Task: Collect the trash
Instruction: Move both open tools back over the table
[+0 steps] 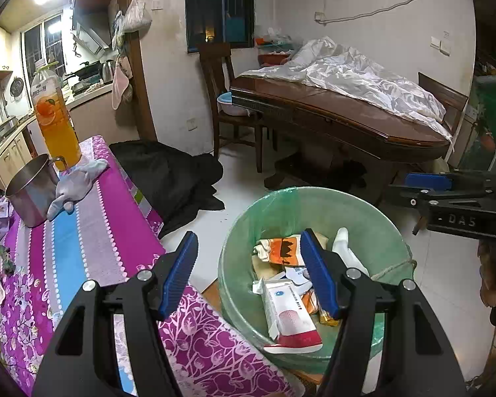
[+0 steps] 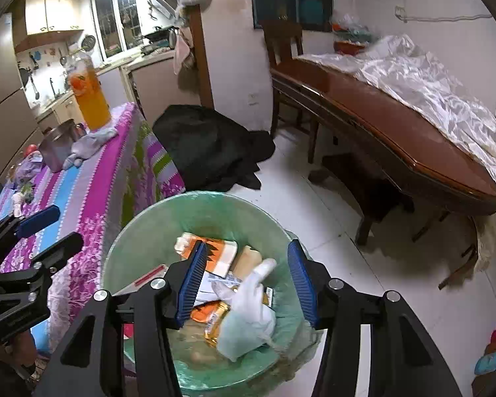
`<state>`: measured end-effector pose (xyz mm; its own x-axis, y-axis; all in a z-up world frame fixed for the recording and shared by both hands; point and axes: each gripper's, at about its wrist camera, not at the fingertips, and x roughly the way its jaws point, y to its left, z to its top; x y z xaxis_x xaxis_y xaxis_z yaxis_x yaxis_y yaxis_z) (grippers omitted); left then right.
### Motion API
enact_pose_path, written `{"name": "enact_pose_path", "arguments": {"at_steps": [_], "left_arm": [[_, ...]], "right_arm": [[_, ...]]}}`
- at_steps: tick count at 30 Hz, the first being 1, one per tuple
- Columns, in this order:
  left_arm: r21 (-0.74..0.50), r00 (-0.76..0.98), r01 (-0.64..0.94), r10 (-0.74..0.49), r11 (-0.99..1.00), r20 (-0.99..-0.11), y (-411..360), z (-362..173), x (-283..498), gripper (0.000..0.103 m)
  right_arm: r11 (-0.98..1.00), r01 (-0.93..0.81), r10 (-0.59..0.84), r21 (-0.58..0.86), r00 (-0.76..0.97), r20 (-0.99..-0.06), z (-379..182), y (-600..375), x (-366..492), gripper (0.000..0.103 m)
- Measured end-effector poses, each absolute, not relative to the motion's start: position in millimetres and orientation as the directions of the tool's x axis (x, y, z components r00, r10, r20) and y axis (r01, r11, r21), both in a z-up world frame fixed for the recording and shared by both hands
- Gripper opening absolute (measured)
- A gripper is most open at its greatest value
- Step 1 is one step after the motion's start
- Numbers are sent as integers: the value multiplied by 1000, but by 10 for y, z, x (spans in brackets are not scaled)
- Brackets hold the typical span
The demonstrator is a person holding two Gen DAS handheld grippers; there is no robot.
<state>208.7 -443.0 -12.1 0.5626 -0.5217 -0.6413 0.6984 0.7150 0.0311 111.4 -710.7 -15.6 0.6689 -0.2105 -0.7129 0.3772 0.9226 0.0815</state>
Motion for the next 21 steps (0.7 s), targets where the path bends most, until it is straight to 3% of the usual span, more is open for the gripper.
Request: {"name": "enact_pose_path", "arguments": {"at_steps": [5, 10, 15, 21], "left_arm": [[46, 598, 669, -500, 742, -626, -4253, -91, 2097, 62], [77, 657, 618, -460, 783, -598, -3963, -18, 2115, 64], [84, 688, 578, -429, 811, -585, -3692, 36, 2155, 64], [77, 713, 535, -401, 841, -574, -3317, 101, 2221, 64]], "right_arm": [[928, 368, -249, 62, 734, -632, 1, -6819, 992, 72], [937, 345, -268, 57, 814, -515, 183, -6383, 840, 82], [952, 301, -246, 55, 858, -452, 302, -5928, 832, 86], [971, 234, -192, 43, 879, -437, 373, -5446, 957, 87]]}}
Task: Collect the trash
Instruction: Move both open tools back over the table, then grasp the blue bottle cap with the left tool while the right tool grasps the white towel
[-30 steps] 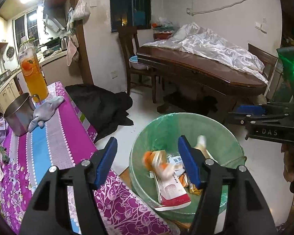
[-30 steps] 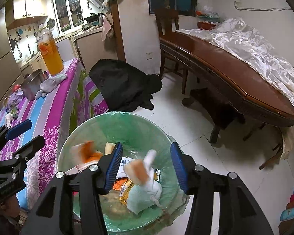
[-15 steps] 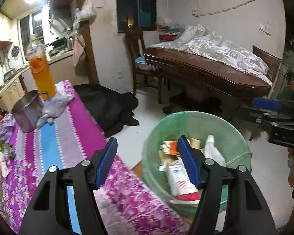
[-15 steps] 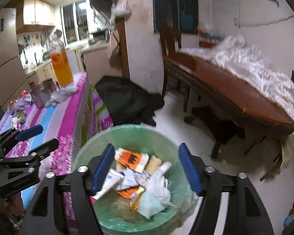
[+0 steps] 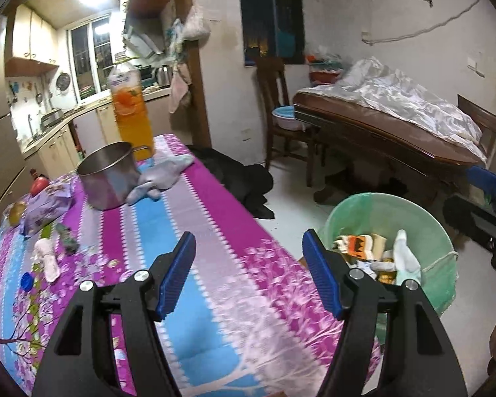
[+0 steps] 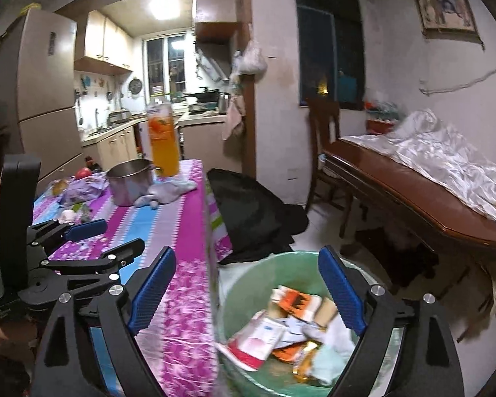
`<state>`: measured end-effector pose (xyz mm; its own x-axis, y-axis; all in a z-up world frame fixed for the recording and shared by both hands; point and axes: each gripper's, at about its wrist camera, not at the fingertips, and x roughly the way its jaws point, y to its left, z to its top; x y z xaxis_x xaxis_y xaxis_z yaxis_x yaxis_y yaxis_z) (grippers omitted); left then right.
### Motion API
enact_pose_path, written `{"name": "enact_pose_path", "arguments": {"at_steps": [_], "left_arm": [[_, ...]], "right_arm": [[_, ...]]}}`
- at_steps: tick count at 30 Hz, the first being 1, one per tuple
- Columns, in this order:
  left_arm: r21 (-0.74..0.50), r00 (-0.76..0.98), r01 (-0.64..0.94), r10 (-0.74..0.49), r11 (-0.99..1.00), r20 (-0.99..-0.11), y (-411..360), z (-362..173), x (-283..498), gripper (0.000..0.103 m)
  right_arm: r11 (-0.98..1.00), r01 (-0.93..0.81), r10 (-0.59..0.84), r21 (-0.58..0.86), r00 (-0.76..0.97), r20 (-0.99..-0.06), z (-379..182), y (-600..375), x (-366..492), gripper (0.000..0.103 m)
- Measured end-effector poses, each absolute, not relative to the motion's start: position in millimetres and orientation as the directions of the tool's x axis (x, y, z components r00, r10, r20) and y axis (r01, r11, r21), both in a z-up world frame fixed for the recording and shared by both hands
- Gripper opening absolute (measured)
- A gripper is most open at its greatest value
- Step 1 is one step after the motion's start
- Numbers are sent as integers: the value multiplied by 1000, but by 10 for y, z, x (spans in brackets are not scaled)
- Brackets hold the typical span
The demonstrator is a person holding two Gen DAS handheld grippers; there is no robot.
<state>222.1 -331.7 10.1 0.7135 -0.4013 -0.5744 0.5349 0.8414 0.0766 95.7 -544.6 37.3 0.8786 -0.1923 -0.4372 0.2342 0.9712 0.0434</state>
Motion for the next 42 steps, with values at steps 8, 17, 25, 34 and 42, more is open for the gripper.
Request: {"name": "enact_pose_path", "arguments": {"at_steps": [8, 17, 25, 34, 42], "left_arm": [[57, 735, 484, -370, 873, -568, -2856, 155, 2332, 64], [39, 751, 391, -294, 920, -591, -2106, 90, 2575, 64], [69, 735, 260, -151, 963, -661, -1076, -165, 3036, 64], [74, 662, 116, -22, 990, -749, 223, -482, 3837, 68], [51, 631, 178, -74, 983, -772, 170, -647, 4133, 76]], "right_arm": [[989, 143, -120, 21, 891, -438, 461, -4886, 1216, 87], [1000, 1, 0, 2, 895, -447, 443, -4124, 1587, 87], [991, -136, 123, 9, 867, -482, 310, -3474, 1936, 87], [972, -227, 223, 60, 814, -536, 49, -3080, 2394, 87], [946, -312, 306, 91, 761, -573, -142, -2714, 2908, 87]]}}
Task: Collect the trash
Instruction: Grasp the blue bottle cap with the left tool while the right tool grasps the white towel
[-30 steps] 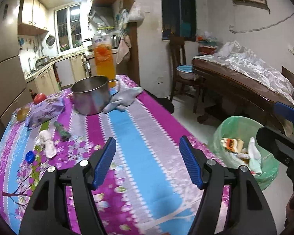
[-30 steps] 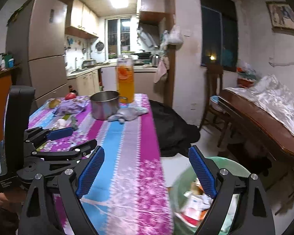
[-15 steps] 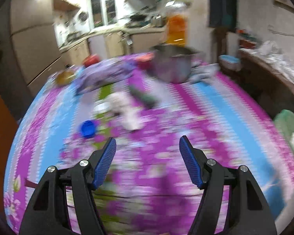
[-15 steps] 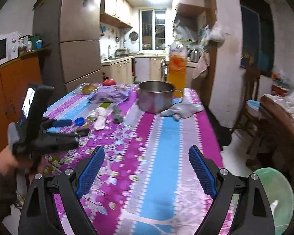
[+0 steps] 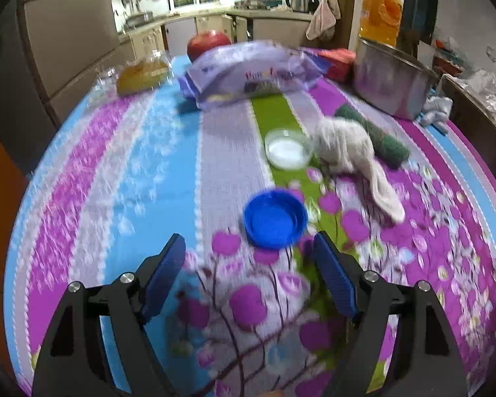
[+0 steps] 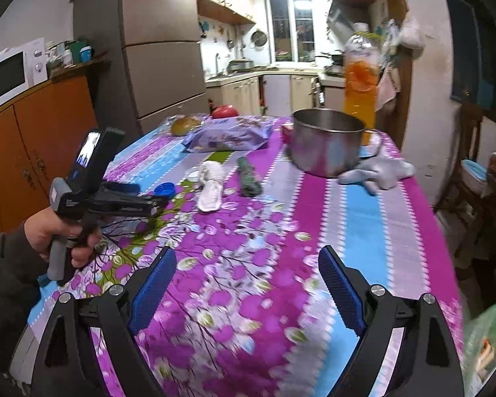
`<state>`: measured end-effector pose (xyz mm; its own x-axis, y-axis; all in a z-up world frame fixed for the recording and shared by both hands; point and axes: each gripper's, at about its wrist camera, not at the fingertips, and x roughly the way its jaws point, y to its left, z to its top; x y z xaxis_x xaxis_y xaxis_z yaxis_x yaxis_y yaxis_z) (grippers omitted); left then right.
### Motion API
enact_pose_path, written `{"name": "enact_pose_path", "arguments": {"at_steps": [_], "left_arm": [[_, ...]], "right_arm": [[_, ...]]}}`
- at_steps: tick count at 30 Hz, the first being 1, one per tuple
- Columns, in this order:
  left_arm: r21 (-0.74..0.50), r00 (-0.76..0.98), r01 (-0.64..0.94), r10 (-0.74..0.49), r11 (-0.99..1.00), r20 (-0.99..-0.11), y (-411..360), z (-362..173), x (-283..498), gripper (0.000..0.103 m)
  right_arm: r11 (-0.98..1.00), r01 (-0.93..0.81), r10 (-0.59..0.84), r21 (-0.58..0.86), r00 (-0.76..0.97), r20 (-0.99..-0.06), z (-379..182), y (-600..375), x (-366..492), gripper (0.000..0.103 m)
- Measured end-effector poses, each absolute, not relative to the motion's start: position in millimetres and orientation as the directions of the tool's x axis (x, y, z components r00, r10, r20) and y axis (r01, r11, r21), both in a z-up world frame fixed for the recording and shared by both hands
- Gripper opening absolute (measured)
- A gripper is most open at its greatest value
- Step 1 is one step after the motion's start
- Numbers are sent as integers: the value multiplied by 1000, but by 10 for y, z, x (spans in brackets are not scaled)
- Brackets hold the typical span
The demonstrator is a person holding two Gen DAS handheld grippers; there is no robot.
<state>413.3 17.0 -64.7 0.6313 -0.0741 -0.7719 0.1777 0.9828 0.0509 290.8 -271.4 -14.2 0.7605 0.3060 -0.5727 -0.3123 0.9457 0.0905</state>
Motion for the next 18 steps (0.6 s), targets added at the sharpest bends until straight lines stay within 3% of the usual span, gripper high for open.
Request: {"name": "enact_pose_path", "arguments": {"at_steps": [4, 8, 13, 18], "left_arm": [[36, 607, 168, -75, 985, -791, 170, -693, 4257, 76], [31, 619, 159, -76, 987, -782, 184, -661, 4239, 38], [-1, 616, 130, -82, 991, -783, 276, -641, 4208, 38], [-39, 614, 106, -96, 994, -783, 388, -632, 4209, 38]], "right_arm": [[928, -355, 352, 117, 725, -592, -235, -2541, 3167, 87], [910, -392, 388, 131, 698, -602, -293, -2371, 3406, 81], [881, -463, 417, 97, 662, -623, -318, -2070, 3863, 67], [857, -509, 433, 81, 627, -648, -380, -1754, 4400, 67]]}}
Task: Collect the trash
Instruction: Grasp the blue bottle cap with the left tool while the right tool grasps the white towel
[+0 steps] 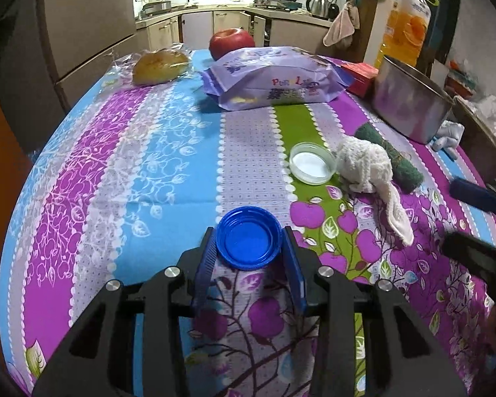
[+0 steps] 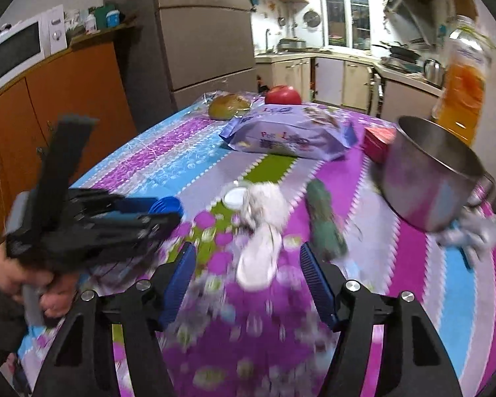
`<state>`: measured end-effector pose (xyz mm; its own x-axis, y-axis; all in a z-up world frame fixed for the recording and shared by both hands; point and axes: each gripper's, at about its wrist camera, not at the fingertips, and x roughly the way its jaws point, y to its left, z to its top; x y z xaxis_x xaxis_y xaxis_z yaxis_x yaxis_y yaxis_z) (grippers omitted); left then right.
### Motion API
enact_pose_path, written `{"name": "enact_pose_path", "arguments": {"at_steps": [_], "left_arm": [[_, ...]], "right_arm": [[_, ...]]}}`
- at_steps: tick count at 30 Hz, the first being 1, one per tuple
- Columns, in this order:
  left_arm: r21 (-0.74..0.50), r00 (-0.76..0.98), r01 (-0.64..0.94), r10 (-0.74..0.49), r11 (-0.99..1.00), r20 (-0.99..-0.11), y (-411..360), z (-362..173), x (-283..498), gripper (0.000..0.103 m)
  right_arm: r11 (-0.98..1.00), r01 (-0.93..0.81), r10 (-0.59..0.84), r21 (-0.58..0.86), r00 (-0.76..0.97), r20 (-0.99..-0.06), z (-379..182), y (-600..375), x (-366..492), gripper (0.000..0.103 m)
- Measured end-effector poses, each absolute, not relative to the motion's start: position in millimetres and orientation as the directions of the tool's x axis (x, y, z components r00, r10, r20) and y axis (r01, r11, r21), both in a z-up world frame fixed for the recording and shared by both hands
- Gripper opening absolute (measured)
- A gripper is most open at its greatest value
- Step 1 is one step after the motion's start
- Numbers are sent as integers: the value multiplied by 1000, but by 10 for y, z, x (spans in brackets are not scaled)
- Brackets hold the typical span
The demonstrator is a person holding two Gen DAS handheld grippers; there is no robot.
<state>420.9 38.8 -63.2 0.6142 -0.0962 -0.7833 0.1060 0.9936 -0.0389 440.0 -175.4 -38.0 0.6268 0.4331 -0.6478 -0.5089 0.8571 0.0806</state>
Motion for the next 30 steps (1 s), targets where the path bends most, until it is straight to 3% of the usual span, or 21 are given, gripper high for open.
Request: {"name": "enact_pose_path", "arguments": {"at_steps": [12, 14, 17, 30], "left_arm": [[-41, 624, 100, -95, 994, -775, 384, -642, 4211, 38], [-35, 626, 99, -90, 994, -774, 378, -643, 4210, 38], [-31, 629, 99, -86, 995, -772, 374, -645, 4212, 38], [-6, 638, 93, -64, 996, -767, 346, -651, 4208, 38]], "right_arm": [[871, -488, 373, 50, 593, -714, -636, -1384, 5076, 66], [875, -482, 364, 47, 589, -722, -684, -1364, 5101, 53], [881, -472, 348, 37, 592, -727, -695, -1388, 5102, 42], [912, -410, 318, 25, 666, -675, -571, -1570, 4805, 35]]}}
